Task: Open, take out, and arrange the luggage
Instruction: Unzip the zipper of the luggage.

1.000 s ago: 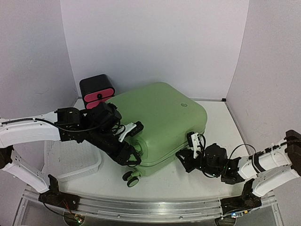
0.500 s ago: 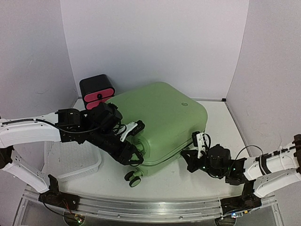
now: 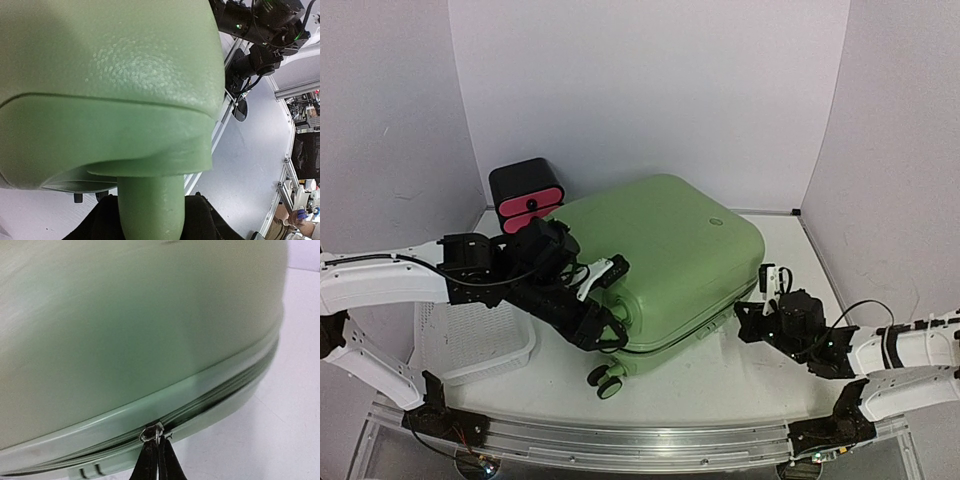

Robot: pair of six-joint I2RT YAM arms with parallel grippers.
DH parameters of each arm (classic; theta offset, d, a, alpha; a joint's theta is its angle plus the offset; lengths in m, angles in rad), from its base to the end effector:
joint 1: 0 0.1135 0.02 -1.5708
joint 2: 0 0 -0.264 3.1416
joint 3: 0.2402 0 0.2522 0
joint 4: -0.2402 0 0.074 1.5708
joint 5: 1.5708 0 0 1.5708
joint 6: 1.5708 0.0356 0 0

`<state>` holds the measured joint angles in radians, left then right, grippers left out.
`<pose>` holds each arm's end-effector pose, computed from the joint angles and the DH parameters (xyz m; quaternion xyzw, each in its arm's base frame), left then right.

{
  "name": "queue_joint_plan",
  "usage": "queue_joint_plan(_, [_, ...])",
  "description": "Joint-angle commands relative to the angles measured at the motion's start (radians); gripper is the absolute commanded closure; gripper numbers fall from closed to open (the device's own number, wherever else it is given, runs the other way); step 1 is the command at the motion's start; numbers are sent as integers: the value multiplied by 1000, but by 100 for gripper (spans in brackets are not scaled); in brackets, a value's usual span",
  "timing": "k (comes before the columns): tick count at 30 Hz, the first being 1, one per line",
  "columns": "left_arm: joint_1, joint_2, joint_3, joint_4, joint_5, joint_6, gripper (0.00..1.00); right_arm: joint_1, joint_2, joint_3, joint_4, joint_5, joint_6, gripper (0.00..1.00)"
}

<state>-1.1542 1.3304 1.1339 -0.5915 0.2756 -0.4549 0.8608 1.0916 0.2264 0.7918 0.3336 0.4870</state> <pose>0.1066 -0.2650 0.3042 0.3629 0.8423 -0.3603 0.1705 0.1458 0.1518 0.1923 -0.0232 0.7308 0.3238 0.6004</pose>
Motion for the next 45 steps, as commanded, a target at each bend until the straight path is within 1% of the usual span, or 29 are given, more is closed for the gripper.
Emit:
queue_joint_plan(1, [-17,-107,16,201,62,34,100,-113,-30,7,22,94,83,100])
queue_joint_plan(5, [-17,-125,-6,202,56,26,100,-177,9,29,11,107,95,100])
queue_joint_plan(10, [-19,-145,-13,203,51,25,100,-299,68,39,25,82,111,100])
queue_joint_plan(13, [-20,-150,-14,204,54,28,100,-363,98,46,88,31,90,100])
queue_joint_plan(19, [-26,-135,-12,208,84,28,100,-465,202,143,105,-24,4,100])
queue_joint_plan(21, [-32,-119,-10,213,93,30,100,-477,215,175,96,-15,-4,100])
queue_joint_plan(25, [-66,-57,14,237,94,36,100,-478,143,155,90,18,11,100])
queue_joint_plan(28, [-97,19,63,248,95,48,100,-481,64,128,68,61,15,100])
queue_joint_plan(33, [-117,95,107,252,101,78,100,-485,-109,105,-59,170,44,100])
queue_joint_plan(35, [-117,101,110,246,81,127,100,-484,-182,89,-106,198,59,100])
queue_joint_plan(37, [-116,85,94,226,18,180,100,-485,-259,73,-141,209,73,100])
queue_joint_plan(39, [-94,63,60,219,-33,230,100,-485,-319,59,-172,208,84,100])
queue_joint_plan(40, [-69,58,51,205,-35,245,100,-484,-344,55,-189,206,90,100])
queue_joint_plan(42, [4,55,30,182,-7,266,100,-485,-380,53,-229,197,118,100])
queue_joint_plan(43, [58,55,18,177,7,273,100,-484,-393,52,-250,190,135,100])
queue_joint_plan(45, [118,63,6,169,12,298,100,-485,-421,50,-283,166,168,100])
